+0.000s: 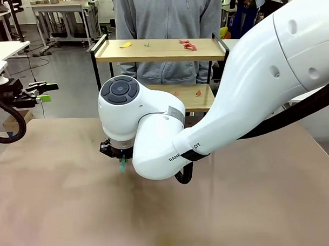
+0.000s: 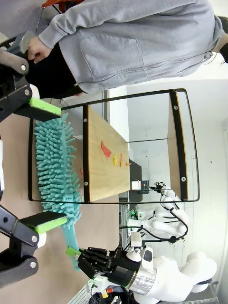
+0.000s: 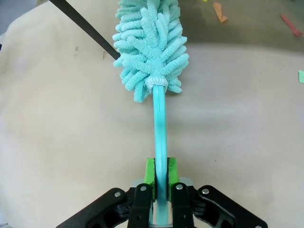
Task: Clean the shelf.
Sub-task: Clean the specific section of the Shelf indicated by the human with the Duster.
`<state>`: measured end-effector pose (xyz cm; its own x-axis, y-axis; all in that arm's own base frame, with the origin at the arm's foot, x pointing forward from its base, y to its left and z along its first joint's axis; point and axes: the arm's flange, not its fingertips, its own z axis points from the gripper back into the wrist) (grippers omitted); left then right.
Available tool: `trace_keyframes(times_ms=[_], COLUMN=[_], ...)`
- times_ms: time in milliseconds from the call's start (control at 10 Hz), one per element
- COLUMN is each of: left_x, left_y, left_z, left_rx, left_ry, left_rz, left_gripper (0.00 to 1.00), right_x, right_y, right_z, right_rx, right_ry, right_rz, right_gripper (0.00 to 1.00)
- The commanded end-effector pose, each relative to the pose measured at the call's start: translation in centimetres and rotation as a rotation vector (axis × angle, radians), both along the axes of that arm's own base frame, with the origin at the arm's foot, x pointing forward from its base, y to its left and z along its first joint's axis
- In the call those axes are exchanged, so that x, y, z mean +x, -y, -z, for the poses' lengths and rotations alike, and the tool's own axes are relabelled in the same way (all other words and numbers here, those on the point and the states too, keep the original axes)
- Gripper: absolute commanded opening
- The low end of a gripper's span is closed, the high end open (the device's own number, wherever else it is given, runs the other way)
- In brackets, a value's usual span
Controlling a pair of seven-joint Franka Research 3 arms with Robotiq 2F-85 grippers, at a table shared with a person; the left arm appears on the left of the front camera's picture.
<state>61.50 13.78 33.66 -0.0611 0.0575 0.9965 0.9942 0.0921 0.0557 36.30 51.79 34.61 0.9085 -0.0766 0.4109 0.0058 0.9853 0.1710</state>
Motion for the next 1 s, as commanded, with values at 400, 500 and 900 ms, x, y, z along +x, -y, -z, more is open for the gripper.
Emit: trace_keyframes(times_ms=[400,500,900], left_x=[-0.2,-0.2,-0.2], left_y=[0.0,0.0,0.0], left_z=[-0.3,-0.3,-0.3], left_rx=[-0.003,-0.003,-0.003], left_ry=[0.013,0.013,0.013], left_rz=[-0.003,-0.003,-0.003], left_gripper=[1.0,1.0,1.0], right_x=[1.1,1.5,3.3], right_y=[2.2,2.9,6.2], right_z=[0.1,0.2,-0.5], right_rx=[0.002,-0.013,-0.033], right_ry=[-0.016,-0.014,-0.062], right_rz=[0.028,0.035,0.043], right_gripper=[0.13,0.13,0.13])
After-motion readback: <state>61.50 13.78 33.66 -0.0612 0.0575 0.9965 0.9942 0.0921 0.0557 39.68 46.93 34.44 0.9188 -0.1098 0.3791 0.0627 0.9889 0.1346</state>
